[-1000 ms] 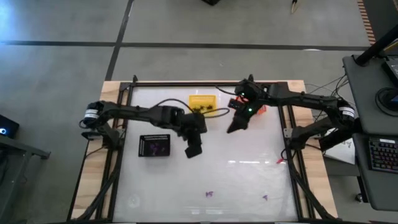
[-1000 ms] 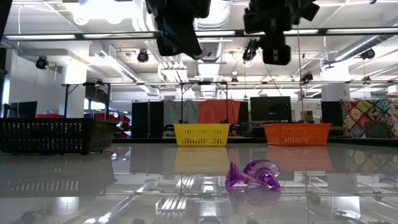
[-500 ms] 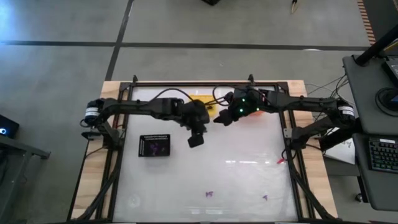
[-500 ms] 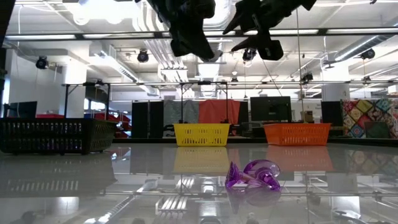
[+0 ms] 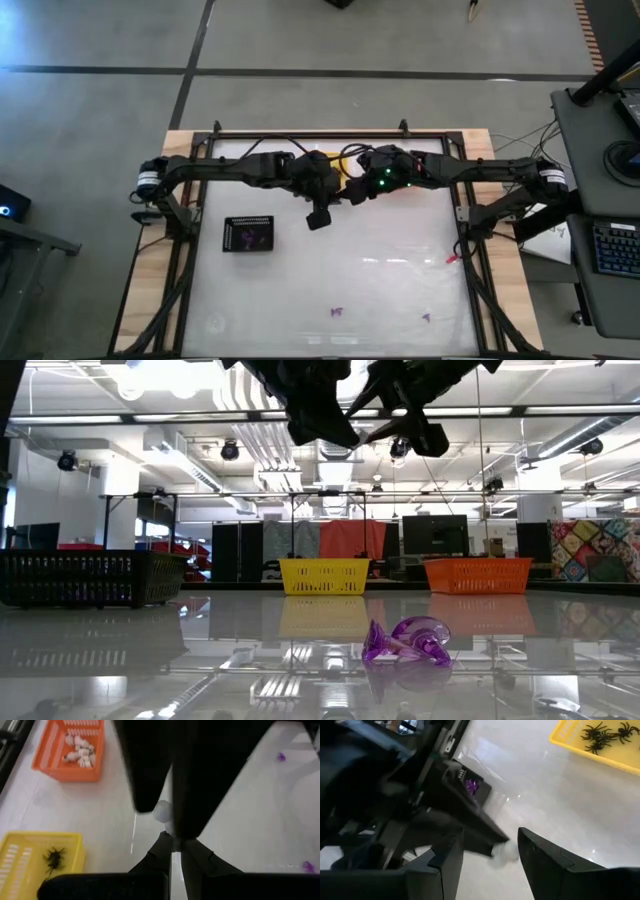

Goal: Sort Halloween decoration
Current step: Put the white skeleton toy into the orange basket

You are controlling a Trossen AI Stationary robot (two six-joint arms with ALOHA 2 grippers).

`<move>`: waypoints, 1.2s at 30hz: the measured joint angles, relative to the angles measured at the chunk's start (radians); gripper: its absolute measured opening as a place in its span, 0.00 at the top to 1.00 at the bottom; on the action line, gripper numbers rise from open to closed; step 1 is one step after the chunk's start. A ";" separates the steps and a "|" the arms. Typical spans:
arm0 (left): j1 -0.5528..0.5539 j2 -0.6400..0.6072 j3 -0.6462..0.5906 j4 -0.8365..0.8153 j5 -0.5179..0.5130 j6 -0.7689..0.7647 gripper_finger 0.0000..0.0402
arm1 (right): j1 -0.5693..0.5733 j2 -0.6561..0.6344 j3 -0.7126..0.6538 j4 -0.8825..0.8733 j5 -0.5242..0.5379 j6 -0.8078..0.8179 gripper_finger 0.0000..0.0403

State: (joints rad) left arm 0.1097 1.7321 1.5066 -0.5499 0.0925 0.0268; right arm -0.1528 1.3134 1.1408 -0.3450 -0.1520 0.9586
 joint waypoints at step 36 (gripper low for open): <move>0.017 -0.001 0.004 -0.002 0.003 0.032 1.00 | 0.005 0.026 0.000 -0.038 0.047 0.018 0.64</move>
State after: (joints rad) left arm 0.1268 1.7309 1.5108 -0.5514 0.0952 0.0587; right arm -0.1478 1.3396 1.1408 -0.3834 -0.1051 0.9764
